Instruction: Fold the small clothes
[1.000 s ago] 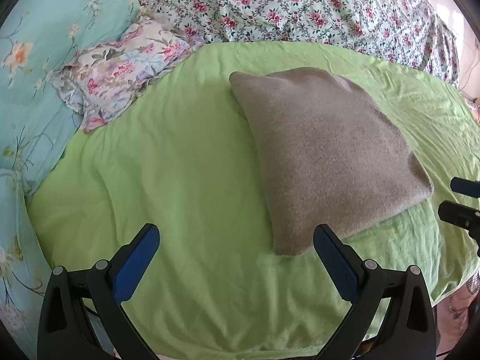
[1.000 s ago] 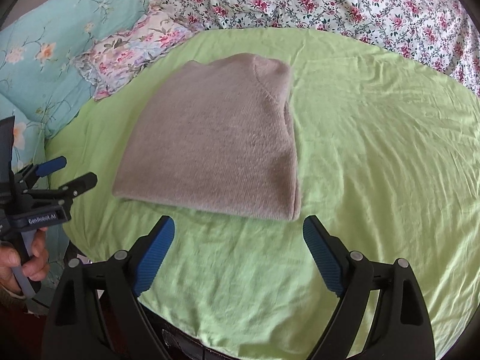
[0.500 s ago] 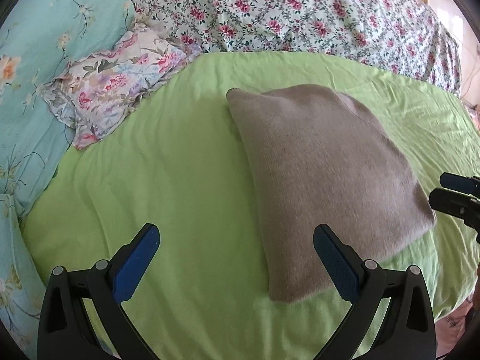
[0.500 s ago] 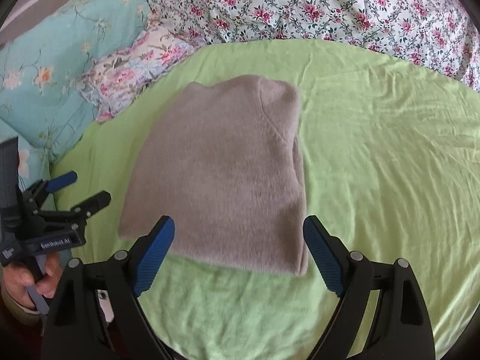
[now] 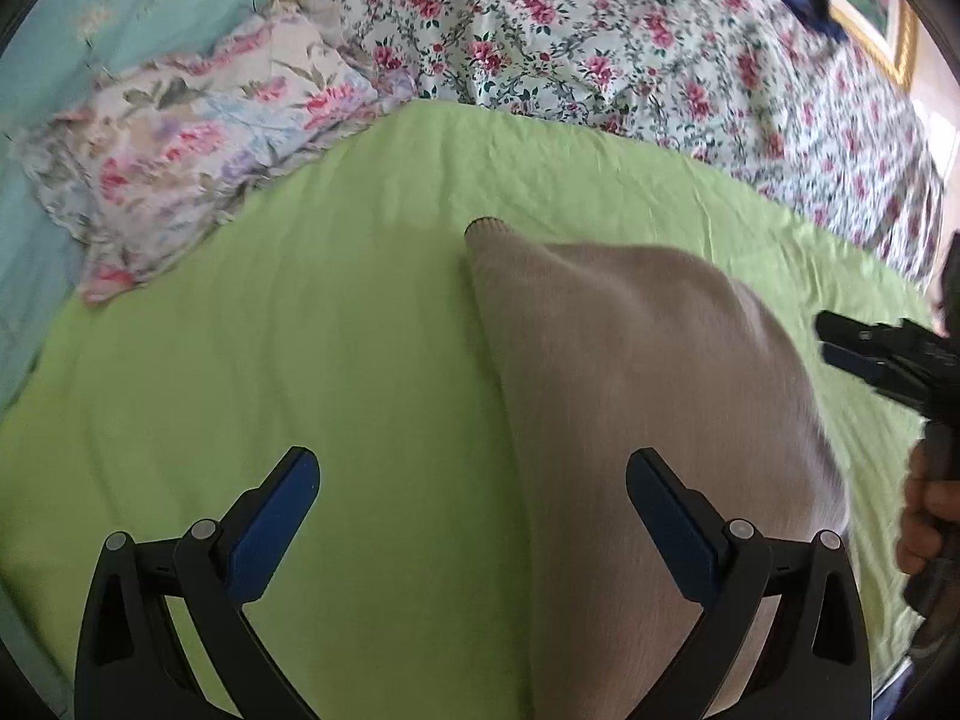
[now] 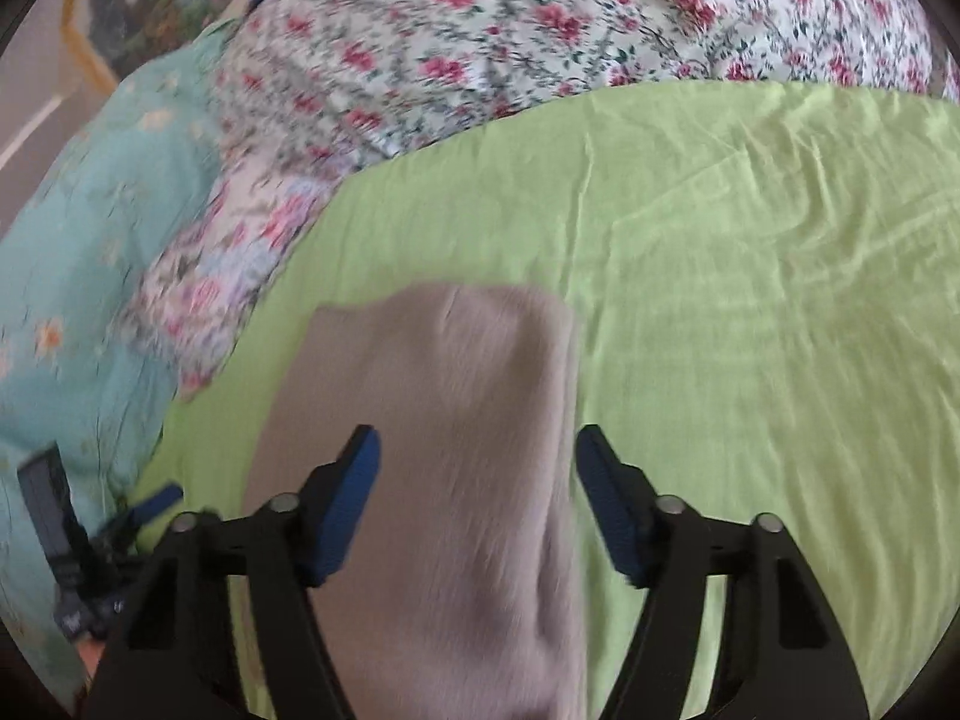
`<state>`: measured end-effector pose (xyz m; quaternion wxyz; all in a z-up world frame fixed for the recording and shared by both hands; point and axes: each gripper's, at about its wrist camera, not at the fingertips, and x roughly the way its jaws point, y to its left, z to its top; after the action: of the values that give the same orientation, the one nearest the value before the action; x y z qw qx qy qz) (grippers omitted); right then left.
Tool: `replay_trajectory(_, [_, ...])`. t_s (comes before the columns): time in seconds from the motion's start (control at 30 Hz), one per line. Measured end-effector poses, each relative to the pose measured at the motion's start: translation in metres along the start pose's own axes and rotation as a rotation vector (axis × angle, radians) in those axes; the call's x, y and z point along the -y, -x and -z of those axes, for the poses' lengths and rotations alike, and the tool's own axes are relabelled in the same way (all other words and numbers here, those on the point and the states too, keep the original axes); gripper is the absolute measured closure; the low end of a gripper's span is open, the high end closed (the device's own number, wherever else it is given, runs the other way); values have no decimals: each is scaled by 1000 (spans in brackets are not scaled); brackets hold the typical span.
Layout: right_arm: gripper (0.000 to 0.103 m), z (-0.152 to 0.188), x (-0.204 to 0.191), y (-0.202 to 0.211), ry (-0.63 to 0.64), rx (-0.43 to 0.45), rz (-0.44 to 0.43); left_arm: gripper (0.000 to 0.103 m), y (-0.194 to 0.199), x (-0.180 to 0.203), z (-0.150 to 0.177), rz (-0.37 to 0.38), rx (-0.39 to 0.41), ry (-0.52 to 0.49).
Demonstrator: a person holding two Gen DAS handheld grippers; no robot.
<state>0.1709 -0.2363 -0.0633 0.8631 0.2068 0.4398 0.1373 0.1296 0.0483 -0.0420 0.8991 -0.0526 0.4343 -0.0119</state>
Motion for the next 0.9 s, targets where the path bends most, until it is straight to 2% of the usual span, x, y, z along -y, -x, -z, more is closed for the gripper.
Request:
replay_trajectory(0.13, [41,-25,17,-39,-54,-30,1,1,-24,-3,-14,27,-25,34])
replay_trajectory(0.17, [46,-28,20,-47,-65,-40,1,2,-31,-3,-16,25,-37,39])
replay_trajectory(0.23, [68,-31,26,-64,-92,-72,-19,2,-44,-3,-19,32,-52,50])
replay_trajectory(0.27, [92,-31,27,-69,-99,-87,-30,5,-48,-2,-20,38,-62,54])
replay_trajectory(0.3, [95,-32,27,-67,-95,-75,-27,6,-49,-1,-22,42,-63,55])
replay_trajectory(0.4, [95,-32,21,-33,-72,63,-64,7,-45,8,-22,15,-30,22])
replay_trajectory(0.47, [95,-29,21,-24,-61,93,-34,6,-49,13,-20,3,-29,1])
replay_trajectory(0.57, [95,-23,26,-47,-29,33,65,6,-58,22,-17,-31,-32,-30])
replay_trajectory(0.7, [93,-17,35,-69,-35,-27,104,5,-58,26,-16,-62,-28,-55])
replay_trajectory(0.83, [89,-16,18,-30,-6,37,136,7,-36,22,-12,-53,-14,-52])
replay_trajectory(0.9, [89,-5,2,-5,32,64,99,7,-24,20,-5,-30,-10,-49])
